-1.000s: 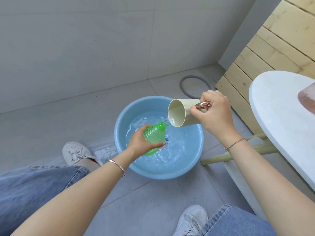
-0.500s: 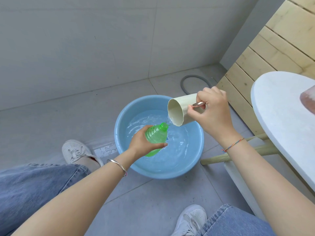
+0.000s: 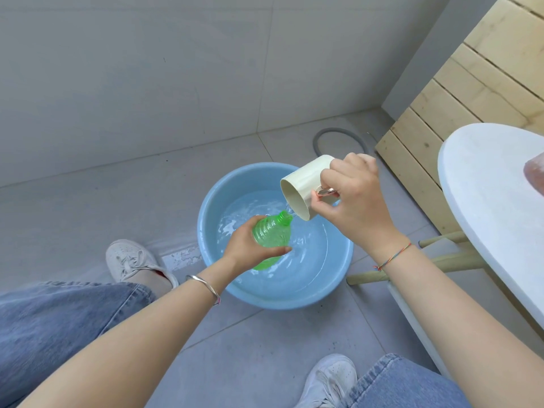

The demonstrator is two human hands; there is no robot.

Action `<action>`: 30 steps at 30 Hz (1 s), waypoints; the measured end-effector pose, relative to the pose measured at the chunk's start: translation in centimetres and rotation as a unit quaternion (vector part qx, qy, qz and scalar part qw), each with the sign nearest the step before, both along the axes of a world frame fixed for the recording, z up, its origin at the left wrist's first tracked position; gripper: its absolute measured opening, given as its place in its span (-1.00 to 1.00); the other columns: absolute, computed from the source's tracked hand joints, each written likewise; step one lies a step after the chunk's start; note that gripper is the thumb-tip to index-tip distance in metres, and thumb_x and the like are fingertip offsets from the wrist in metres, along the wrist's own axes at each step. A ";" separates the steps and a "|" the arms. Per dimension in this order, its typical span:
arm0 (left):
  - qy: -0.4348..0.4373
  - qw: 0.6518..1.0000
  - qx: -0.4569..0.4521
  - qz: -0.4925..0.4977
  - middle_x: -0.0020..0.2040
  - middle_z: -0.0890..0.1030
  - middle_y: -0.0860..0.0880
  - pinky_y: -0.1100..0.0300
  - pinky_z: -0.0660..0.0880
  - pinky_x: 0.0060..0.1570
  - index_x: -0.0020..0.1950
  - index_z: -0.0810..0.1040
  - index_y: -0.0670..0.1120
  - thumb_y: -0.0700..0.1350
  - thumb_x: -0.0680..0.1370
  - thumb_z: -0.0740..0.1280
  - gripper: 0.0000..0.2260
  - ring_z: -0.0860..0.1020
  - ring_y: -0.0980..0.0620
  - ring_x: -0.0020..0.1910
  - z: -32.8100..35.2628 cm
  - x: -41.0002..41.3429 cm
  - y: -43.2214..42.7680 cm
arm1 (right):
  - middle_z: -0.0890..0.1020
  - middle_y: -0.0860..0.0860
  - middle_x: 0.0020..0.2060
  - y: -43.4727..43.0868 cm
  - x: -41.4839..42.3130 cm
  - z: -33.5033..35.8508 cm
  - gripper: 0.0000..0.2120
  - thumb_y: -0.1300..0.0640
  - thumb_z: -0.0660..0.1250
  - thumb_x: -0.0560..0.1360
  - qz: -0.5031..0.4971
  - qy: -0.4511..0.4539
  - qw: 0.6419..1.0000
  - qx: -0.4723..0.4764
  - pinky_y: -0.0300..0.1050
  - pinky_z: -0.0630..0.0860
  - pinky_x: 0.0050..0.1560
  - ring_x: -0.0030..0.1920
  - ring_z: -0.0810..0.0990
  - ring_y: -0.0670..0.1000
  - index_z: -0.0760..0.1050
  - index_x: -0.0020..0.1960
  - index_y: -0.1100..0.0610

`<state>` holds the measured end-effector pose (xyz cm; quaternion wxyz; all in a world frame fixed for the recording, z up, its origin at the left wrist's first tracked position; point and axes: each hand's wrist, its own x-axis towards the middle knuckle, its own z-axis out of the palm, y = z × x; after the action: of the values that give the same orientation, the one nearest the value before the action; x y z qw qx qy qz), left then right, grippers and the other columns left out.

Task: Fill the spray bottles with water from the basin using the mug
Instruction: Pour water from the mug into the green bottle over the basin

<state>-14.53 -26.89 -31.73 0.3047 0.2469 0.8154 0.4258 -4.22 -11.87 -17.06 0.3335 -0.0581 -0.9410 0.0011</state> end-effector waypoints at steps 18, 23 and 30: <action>-0.059 0.997 0.016 0.038 0.14 0.60 0.13 0.10 0.50 0.20 0.28 0.49 0.12 0.30 0.08 0.61 -0.18 0.55 0.09 0.16 -2.4 -1.1 -0.4 | 0.29 -0.05 -0.50 2.4 -0.5 -6.2 -0.63 0.16 0.41 0.41 -0.180 0.017 0.904 -0.388 -0.17 0.19 -0.32 -0.41 0.24 -0.03 0.24 -0.40 0.12; -0.057 0.997 0.013 0.049 0.18 0.56 0.09 0.27 0.38 0.16 0.31 0.48 0.05 0.09 0.22 0.65 -0.29 0.51 0.10 0.18 -3.0 -1.9 -1.1 | 0.33 0.00 -0.51 2.7 0.5 -12.5 -0.60 0.11 0.38 0.45 -0.261 -0.089 0.830 -0.485 -0.09 0.24 -0.35 -0.39 0.27 0.04 0.22 -0.42 0.10; -0.061 0.997 0.001 0.050 0.15 0.59 0.09 0.23 0.44 0.18 0.28 0.49 0.05 0.08 0.23 0.65 -0.32 0.54 0.09 0.16 -3.7 -2.4 -1.7 | 0.50 0.03 -0.40 1.1 1.3 -18.4 -0.73 0.06 0.29 0.53 -0.223 -0.269 0.865 -0.361 -0.09 0.17 -0.08 -0.19 0.46 0.19 0.36 -0.29 0.13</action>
<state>-16.89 -28.63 -35.40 0.3315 0.1797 0.8062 0.4560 -2.93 -10.77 -35.44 0.0147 -0.3807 -0.8899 0.2509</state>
